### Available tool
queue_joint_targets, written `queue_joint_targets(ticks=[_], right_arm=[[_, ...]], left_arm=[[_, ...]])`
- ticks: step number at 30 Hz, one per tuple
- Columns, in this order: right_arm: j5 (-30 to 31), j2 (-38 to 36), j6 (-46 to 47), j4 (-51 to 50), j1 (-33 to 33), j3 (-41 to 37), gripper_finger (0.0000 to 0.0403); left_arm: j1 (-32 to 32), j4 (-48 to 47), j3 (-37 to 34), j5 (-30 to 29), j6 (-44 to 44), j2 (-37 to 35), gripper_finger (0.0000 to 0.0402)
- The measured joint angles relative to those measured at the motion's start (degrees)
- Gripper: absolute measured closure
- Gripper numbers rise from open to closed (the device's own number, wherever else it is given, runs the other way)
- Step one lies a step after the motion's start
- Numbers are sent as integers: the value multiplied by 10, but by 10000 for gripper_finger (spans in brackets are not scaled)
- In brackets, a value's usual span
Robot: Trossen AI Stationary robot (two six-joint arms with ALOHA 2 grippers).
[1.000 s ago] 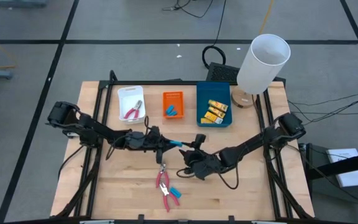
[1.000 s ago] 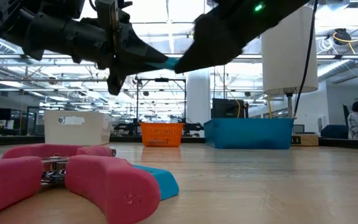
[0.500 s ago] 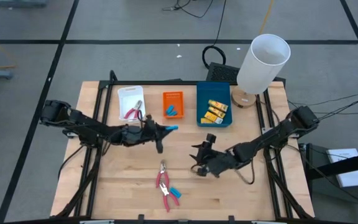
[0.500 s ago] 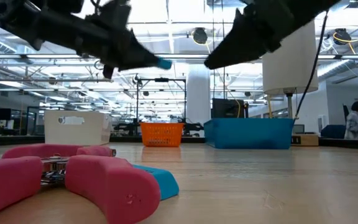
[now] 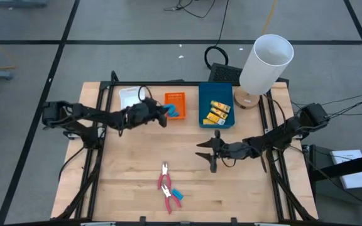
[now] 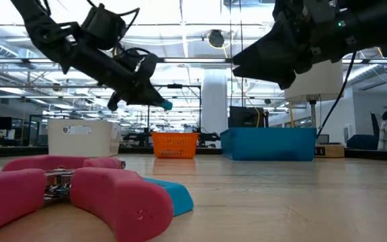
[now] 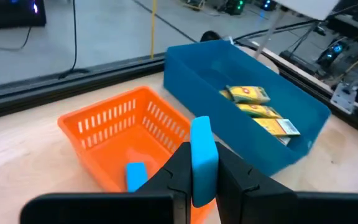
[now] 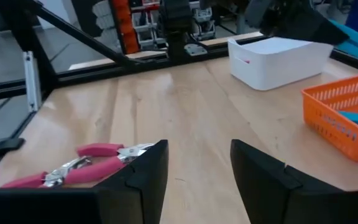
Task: Pick & Place School Supplies
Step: Put the eraser into the orange bin
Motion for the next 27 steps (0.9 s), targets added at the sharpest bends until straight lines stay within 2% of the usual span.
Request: queue_joint_targets(ticks=[4,7,15,18,27], right_arm=[[0,0,-5,7,-1,0,239],[0,0,-13,16,-1,0,239],[0,0,-10,19,11,0,239],[0,0,-13,17,15,0,239],[0,0,-4,1,15,0,239]], left_arm=[[13,-16,28,12,2,25,365],[13,-23,69,14,13,70,365],[22,-114,154,-40,3,171,365],[26,-112,160,-42,-1,182,358],[33,-112,161,-47,-27,183,304]])
